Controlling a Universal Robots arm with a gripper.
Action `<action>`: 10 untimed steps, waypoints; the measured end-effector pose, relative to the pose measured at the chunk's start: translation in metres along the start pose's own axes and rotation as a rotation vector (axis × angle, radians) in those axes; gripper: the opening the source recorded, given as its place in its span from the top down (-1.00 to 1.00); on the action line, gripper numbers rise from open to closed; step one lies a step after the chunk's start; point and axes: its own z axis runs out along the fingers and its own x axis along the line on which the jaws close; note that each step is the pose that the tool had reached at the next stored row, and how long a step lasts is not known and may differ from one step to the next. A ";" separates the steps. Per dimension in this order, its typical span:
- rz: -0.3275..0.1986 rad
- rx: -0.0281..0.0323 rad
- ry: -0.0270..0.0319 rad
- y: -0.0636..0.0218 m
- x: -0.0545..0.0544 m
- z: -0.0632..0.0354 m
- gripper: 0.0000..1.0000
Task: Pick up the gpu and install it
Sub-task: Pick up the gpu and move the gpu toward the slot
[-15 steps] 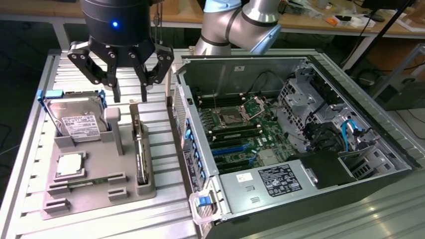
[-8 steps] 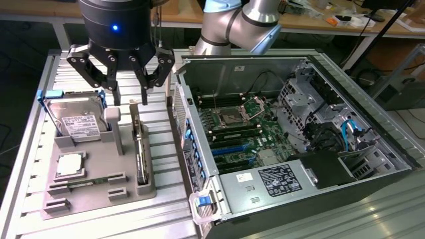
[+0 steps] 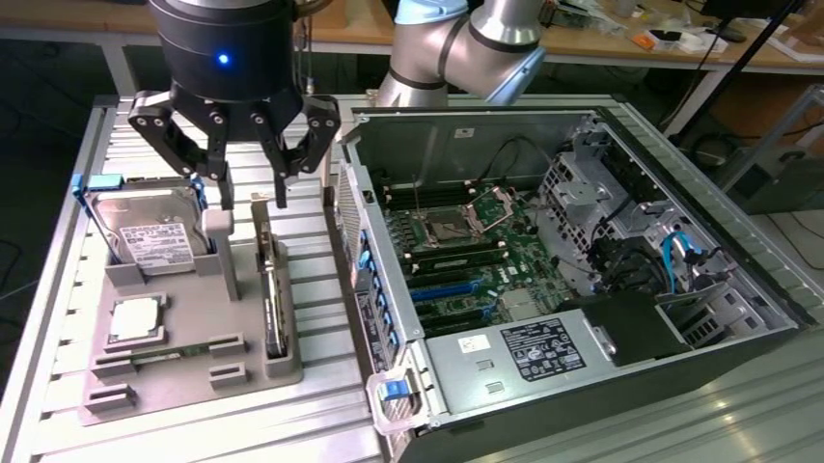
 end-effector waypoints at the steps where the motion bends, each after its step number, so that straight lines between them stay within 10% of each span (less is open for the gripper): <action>1: 0.000 0.0000 0.0000 -0.0006 0.000 0.0000 0.04; 10: 0.000 0.0000 0.0000 -0.0054 0.000 -0.0002 0.04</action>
